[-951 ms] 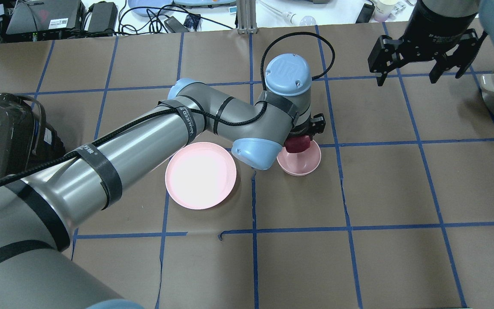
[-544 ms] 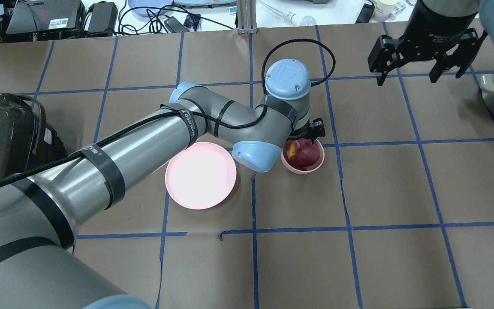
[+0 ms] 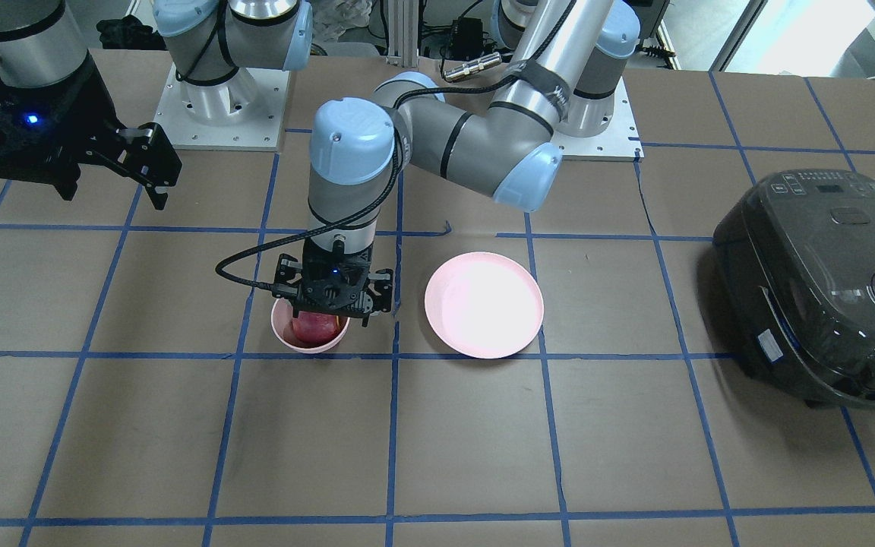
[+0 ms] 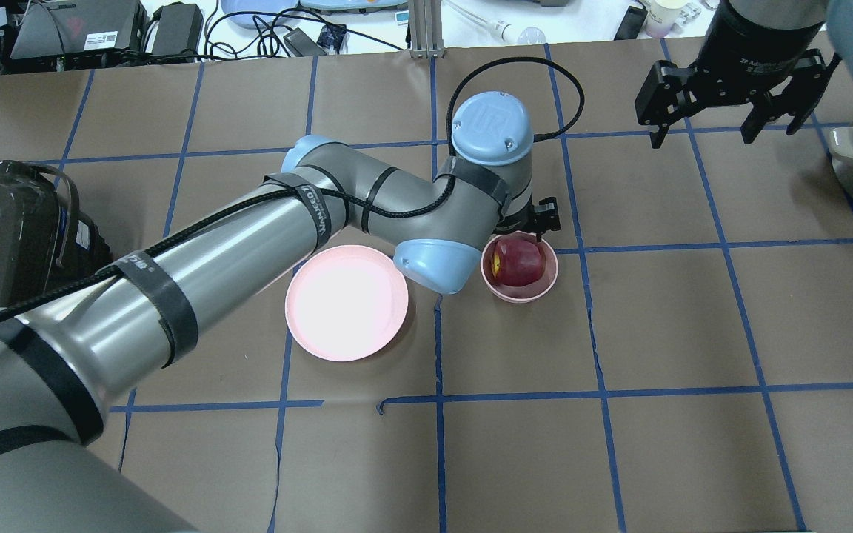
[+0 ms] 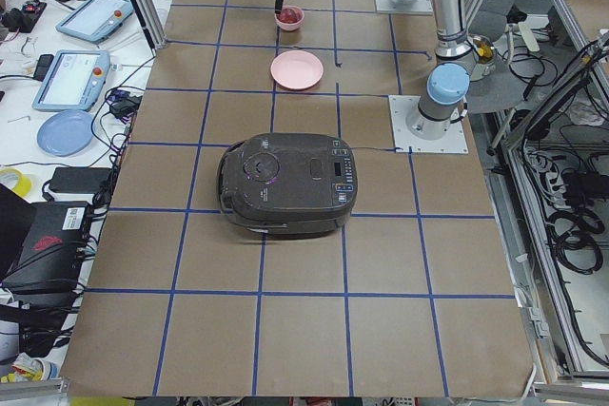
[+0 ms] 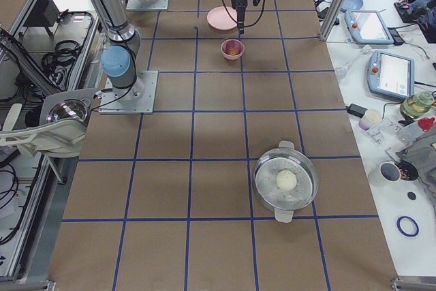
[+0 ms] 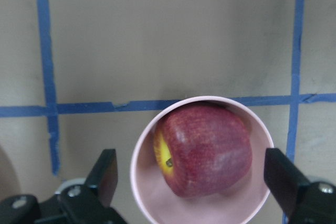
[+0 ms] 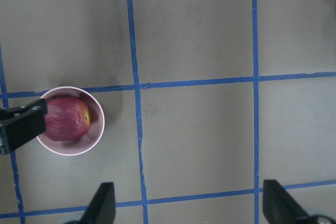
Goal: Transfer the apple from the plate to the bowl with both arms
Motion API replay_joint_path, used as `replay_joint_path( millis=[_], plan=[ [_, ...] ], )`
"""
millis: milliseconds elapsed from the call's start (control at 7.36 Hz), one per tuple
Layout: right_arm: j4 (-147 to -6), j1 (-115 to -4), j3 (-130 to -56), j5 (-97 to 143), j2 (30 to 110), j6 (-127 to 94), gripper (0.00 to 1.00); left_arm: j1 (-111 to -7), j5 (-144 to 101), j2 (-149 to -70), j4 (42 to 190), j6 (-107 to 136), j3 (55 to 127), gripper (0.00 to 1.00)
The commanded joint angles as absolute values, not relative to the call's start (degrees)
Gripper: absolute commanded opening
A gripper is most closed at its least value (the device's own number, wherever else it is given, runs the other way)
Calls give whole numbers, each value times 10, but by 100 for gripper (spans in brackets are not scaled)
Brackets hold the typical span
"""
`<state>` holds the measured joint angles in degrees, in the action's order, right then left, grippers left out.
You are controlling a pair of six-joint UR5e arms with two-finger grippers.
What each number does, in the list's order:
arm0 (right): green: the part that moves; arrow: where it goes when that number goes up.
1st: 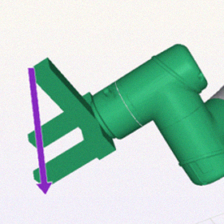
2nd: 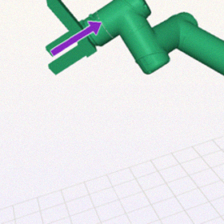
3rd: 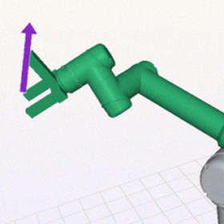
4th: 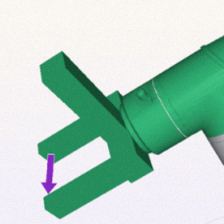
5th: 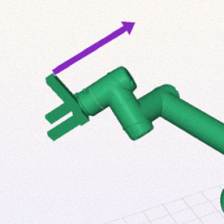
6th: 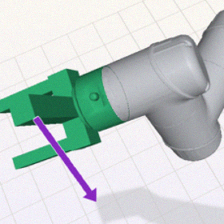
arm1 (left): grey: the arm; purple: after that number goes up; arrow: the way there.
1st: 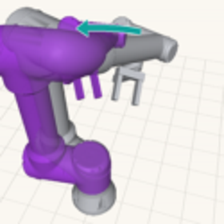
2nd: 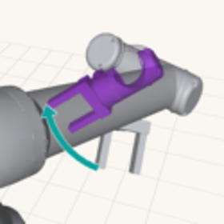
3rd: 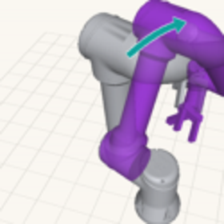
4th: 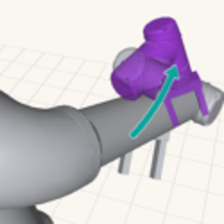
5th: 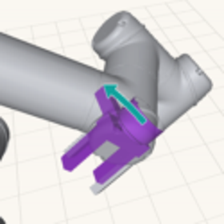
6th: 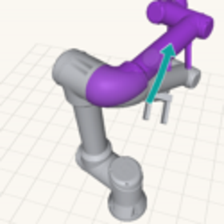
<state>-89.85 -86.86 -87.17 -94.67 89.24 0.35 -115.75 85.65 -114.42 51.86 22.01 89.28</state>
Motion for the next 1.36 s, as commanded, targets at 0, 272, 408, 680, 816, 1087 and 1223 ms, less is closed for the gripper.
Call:
replay_joint_path(
  millis=[0, 272, 408, 680, 816, 1087, 1223],
  plan=[
    [-898, -869, -872, -947, 893, 3, 100, -1084, 853, -1053, 608, 88, 886, 100],
    [-897, -869, -871, -947, 893, 3, 100, -1003, 853, -967, 729, 6, 885, 100],
    [-897, -870, -871, -947, 893, 3, 100, -967, 856, -937, 783, -4, 886, 100],
    [-897, -870, -871, -945, 893, 3, 100, -927, 875, -899, 858, -6, 881, 100],
    [-897, -870, -871, -944, 893, 3, 100, -905, 880, -891, 866, -6, 879, 100],
    [-896, -870, -872, -947, 893, 4, 100, -907, 873, -901, 866, 2, 881, 100],
    [-896, -870, -871, -947, 893, 3, 100, -909, 881, -896, 867, 2, 881, 100]
  ],
)
